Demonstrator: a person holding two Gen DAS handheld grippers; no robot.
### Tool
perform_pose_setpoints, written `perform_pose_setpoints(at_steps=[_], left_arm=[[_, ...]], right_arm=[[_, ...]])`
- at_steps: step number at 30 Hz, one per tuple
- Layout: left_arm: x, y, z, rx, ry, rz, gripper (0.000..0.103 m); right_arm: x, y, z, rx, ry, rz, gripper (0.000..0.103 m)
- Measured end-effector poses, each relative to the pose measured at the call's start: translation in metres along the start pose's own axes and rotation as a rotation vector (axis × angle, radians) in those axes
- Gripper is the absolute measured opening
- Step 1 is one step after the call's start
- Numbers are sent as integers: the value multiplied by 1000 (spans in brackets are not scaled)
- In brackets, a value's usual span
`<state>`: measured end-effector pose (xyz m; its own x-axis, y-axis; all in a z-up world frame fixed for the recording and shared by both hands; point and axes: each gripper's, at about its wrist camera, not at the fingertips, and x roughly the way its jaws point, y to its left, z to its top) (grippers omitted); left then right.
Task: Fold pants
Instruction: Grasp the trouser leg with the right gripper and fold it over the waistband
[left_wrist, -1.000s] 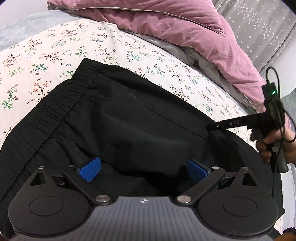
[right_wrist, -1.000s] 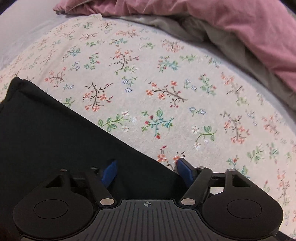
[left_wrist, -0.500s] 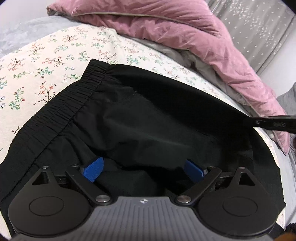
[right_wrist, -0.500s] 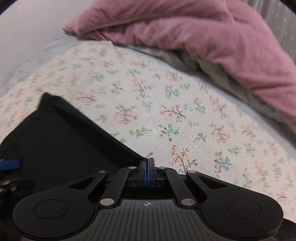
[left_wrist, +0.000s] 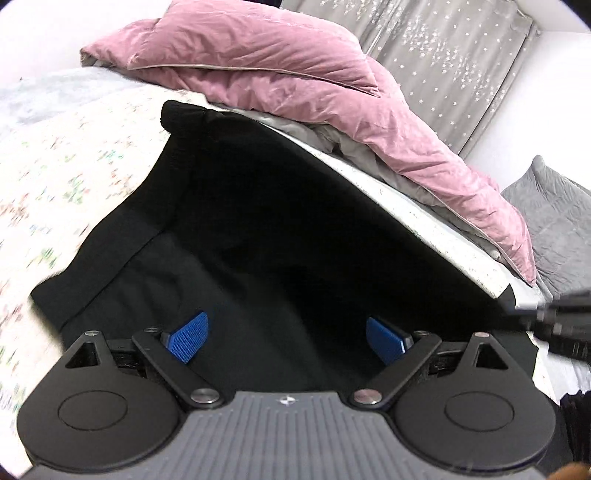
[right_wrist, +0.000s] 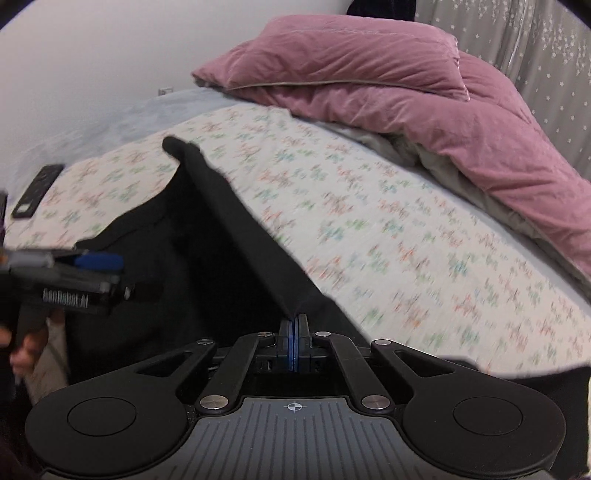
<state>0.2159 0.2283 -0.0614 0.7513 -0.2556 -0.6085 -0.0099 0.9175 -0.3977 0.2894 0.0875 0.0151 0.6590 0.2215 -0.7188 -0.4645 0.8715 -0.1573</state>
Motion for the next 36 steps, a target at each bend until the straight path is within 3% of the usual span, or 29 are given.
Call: perform_pose_setpoints(at_steps=[5, 10, 17, 19, 21, 23, 28, 36], left_arm=[[-8, 13, -21, -48, 2, -8, 92], [-7, 16, -19, -67, -7, -7, 89], [5, 31, -13, -204, 24, -17, 85], [6, 32, -12, -219, 17, -16, 82], [7, 32, -10, -218, 16, -17, 73], [7, 33, -9, -216, 20, -27, 66], [3, 39, -8, -234, 19, -48, 60], [12, 38, -11, -259, 86, -57, 60]], right_arm=[[9, 36, -46, -40, 50, 29, 0], [37, 54, -76, -43, 127, 40, 0], [48, 60, -85, -14, 131, 39, 8], [40, 51, -82, 4, 113, 50, 17], [30, 39, -81, 23, 83, 30, 43], [19, 22, -82, 51, 53, -9, 55], [-3, -34, -84, 157, 25, -144, 55], [-15, -114, -101, 347, 24, -245, 55]])
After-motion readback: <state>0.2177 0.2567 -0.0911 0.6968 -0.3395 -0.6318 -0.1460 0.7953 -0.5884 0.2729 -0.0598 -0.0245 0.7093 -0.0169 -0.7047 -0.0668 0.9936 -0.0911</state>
